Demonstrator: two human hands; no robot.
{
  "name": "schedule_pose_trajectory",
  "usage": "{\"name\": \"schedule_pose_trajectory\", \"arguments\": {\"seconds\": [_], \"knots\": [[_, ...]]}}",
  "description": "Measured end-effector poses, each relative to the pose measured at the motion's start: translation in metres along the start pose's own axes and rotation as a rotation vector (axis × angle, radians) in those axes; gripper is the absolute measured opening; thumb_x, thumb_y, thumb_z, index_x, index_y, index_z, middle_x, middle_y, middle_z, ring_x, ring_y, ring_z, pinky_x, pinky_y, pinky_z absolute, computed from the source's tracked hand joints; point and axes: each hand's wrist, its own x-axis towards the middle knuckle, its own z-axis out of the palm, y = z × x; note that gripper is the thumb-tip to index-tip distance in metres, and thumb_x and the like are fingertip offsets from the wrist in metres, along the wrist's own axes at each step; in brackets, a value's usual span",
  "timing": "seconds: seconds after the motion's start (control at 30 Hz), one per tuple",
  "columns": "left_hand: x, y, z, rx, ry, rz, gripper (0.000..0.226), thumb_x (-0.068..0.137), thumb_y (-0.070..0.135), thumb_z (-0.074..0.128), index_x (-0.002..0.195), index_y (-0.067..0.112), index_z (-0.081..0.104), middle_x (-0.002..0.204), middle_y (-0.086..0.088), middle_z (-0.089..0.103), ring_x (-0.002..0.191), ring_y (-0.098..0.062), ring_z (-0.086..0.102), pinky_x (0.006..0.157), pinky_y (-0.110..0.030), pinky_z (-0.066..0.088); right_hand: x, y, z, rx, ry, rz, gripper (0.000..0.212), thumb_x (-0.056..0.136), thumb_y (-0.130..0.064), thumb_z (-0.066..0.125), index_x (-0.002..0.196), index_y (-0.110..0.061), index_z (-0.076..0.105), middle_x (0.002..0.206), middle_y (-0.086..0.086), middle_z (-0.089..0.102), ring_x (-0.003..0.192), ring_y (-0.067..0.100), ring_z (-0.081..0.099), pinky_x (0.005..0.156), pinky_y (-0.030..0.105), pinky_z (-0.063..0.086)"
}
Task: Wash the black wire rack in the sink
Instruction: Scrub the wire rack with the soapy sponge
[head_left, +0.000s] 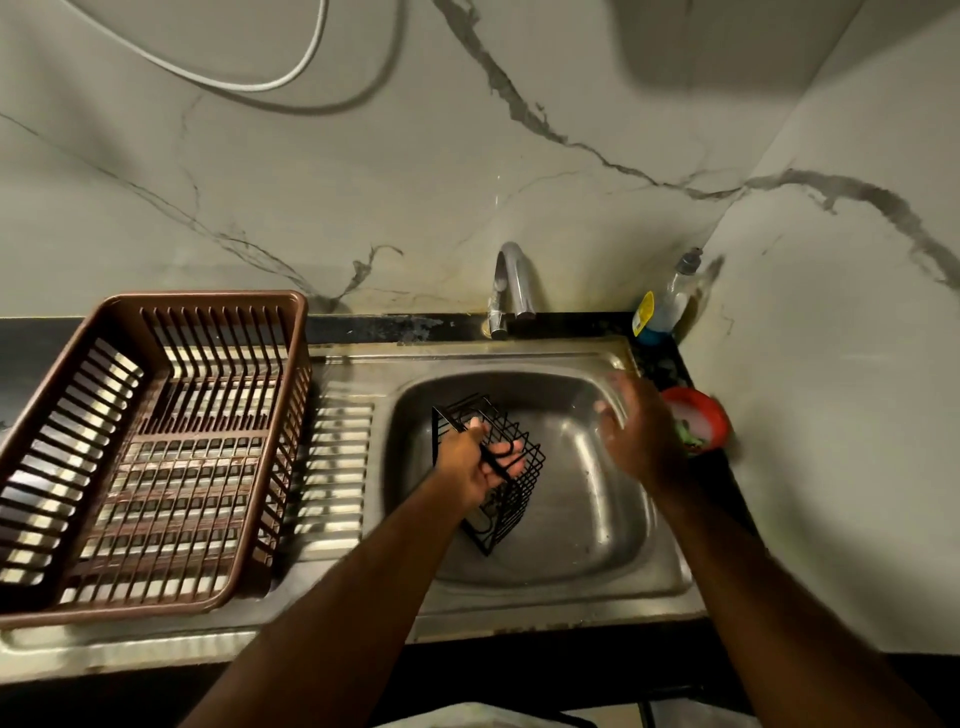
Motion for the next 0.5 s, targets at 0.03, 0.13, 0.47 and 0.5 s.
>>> {"name": "schedule_pose_trajectory", "arguments": {"seconds": [0.03, 0.13, 0.47, 0.5], "knots": [[-0.001, -0.003, 0.000, 0.014, -0.002, 0.003, 0.021, 0.111, 0.025, 0.041, 0.122, 0.012, 0.051, 0.096, -0.031, 0.073, 0.091, -0.041, 0.075, 0.070, -0.049, 0.062, 0.006, 0.011, -0.010, -0.055, 0.002, 0.085, 0.045, 0.089, -0.013, 0.066, 0.133, -0.007, 0.057, 0.125, 0.016, 0.063, 0.116, 0.032, 0.060, 0.093, 0.031, 0.046], [-0.004, -0.008, 0.004, 0.046, -0.036, 0.009, 0.024, 0.111, 0.027, 0.039, 0.125, 0.010, 0.051, 0.099, -0.029, 0.074, 0.093, -0.039, 0.075, 0.069, -0.046, 0.062, 0.022, 0.050, -0.031, -0.218, -0.084, 0.306, 0.037, 0.084, -0.025, 0.056, 0.114, -0.009, 0.069, 0.112, 0.017, 0.069, 0.106, 0.040, 0.063, 0.093, 0.040, 0.051], [-0.004, -0.015, 0.030, 0.083, -0.135, -0.027, 0.028, 0.111, 0.038, 0.036, 0.117, 0.013, 0.048, 0.094, -0.023, 0.076, 0.081, -0.035, 0.077, 0.064, -0.037, 0.061, 0.027, 0.129, -0.027, -0.291, -0.327, 0.158, 0.033, 0.066, -0.010, 0.086, 0.098, -0.008, 0.077, 0.119, 0.015, 0.070, 0.115, 0.041, 0.063, 0.104, 0.050, 0.046], [-0.003, -0.017, 0.032, 0.100, -0.136, -0.031, 0.028, 0.111, 0.038, 0.036, 0.116, 0.014, 0.049, 0.094, -0.022, 0.076, 0.082, -0.035, 0.077, 0.066, -0.038, 0.061, 0.027, 0.128, -0.029, -0.271, -0.332, 0.163, 0.031, 0.066, -0.008, 0.085, 0.095, -0.009, 0.077, 0.121, 0.013, 0.070, 0.115, 0.038, 0.063, 0.104, 0.046, 0.047]]}}
